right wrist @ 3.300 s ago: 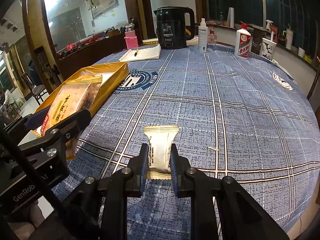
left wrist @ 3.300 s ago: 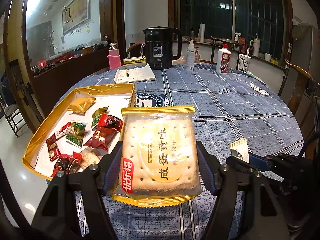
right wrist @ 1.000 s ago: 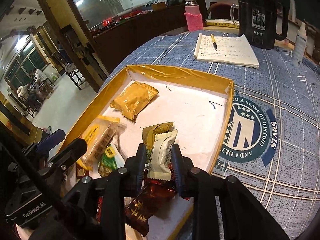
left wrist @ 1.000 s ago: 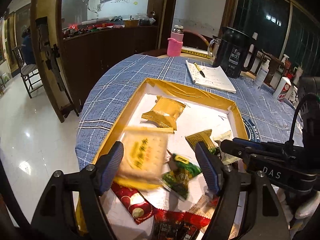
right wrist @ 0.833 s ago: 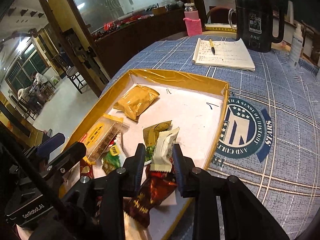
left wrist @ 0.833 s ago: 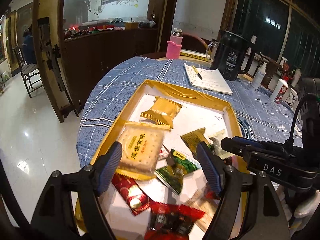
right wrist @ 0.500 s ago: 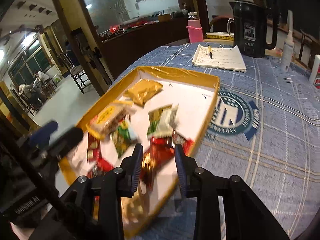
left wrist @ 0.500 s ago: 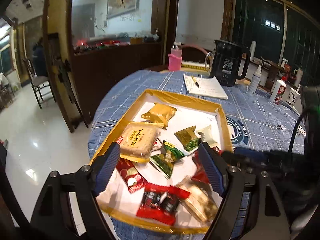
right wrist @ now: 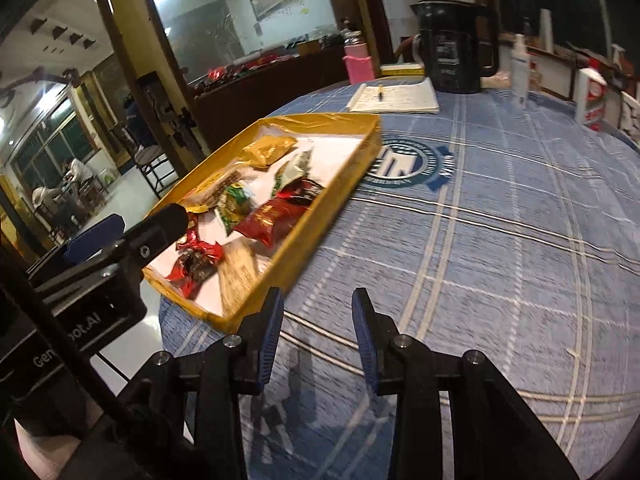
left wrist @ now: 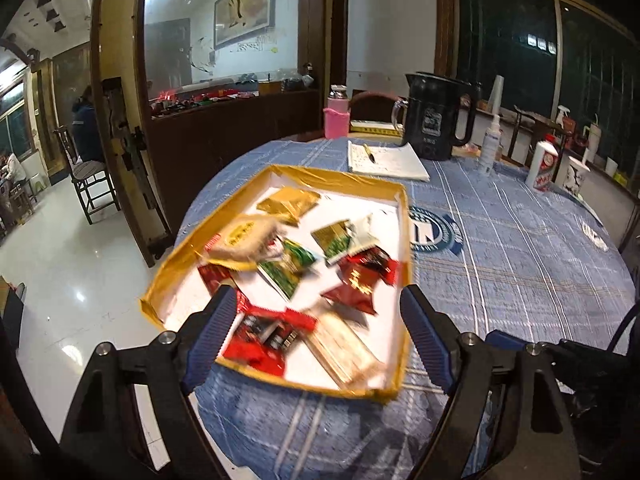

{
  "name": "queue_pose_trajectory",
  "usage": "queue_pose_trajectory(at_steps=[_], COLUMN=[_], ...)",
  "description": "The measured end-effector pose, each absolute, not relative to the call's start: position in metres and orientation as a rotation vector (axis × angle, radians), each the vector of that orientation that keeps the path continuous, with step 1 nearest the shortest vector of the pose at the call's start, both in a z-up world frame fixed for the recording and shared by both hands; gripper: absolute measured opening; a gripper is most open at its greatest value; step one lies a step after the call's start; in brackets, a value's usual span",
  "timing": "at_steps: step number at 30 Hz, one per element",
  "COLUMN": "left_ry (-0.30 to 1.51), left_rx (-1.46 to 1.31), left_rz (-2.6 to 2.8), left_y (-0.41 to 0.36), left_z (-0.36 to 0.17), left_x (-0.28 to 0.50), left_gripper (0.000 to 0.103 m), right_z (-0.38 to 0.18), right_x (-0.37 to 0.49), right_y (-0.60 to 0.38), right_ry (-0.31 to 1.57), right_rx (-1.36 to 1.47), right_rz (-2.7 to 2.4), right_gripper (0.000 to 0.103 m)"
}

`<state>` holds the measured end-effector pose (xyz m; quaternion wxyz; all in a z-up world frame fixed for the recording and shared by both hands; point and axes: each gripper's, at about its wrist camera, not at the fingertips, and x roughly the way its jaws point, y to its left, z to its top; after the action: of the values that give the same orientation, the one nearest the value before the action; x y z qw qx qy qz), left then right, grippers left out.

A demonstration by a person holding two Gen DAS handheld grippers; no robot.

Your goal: Organize snacks

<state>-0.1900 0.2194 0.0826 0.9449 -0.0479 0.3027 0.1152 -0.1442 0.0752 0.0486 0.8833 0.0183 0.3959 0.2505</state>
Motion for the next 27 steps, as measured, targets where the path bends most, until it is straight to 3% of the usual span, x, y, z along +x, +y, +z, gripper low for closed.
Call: queue_pose_trajectory(at_steps=[27], left_ry=[0.560], left_rx=[-0.013], left_rz=[0.194], left_y=[0.156], left_z=[0.097], left_x=[-0.208], left_gripper=[0.084], right_z=[0.053], right_x=[-0.176], right_y=[0.021], right_ry=[0.748], right_rx=[0.094], right_rz=[0.445], right_gripper=[0.040])
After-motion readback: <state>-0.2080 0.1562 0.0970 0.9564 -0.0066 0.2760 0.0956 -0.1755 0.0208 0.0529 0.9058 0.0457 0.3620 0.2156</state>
